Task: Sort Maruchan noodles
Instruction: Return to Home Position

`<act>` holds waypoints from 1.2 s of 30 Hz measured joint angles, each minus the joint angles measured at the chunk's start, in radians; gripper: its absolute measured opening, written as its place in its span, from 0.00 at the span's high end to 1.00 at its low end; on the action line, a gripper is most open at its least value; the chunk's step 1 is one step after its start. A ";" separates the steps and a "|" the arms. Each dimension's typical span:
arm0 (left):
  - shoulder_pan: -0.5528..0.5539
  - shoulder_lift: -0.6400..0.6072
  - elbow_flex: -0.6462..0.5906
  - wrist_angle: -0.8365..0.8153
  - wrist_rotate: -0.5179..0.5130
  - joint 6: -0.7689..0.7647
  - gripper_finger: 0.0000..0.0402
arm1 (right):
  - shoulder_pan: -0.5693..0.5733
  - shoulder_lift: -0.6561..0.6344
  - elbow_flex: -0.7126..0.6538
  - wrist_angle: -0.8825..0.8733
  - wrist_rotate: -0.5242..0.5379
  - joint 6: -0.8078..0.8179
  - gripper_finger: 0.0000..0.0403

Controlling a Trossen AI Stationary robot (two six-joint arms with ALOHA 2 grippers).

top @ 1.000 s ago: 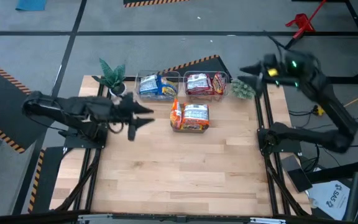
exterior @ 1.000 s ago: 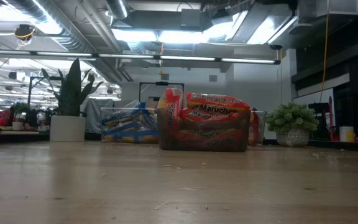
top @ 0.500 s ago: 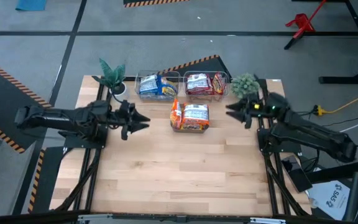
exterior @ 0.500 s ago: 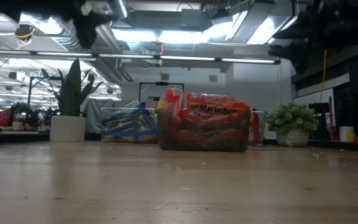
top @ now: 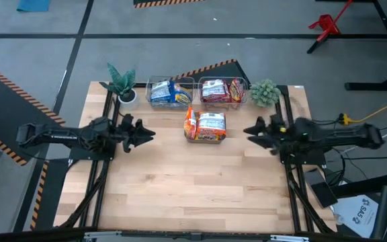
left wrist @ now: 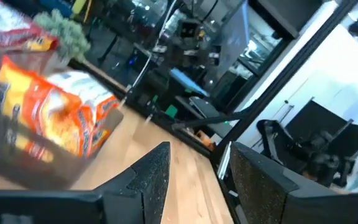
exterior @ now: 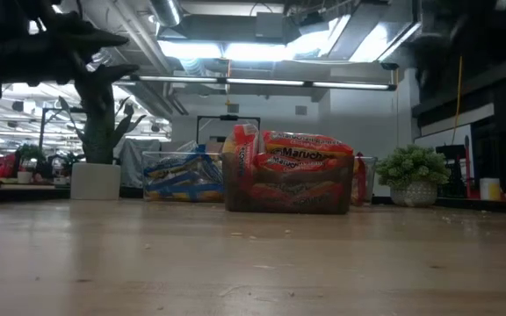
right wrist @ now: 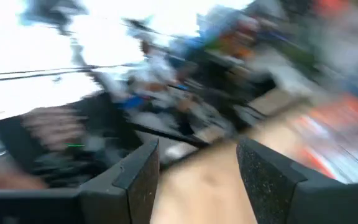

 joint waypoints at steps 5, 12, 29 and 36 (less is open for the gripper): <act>0.077 -0.053 0.001 -0.025 0.039 0.038 0.59 | -0.019 -0.141 0.165 -0.208 -0.086 -0.145 0.51; 0.229 -0.062 0.000 -0.071 0.220 0.042 0.59 | -0.055 -0.332 0.249 -0.621 0.121 -0.199 0.51; 0.354 -0.060 0.000 -0.294 0.338 0.249 0.59 | -0.055 -0.440 -0.172 -0.379 0.274 -0.105 0.51; 0.327 -0.059 0.000 -0.372 0.143 0.332 0.59 | -0.055 -0.431 -0.171 -0.386 0.309 -0.126 0.51</act>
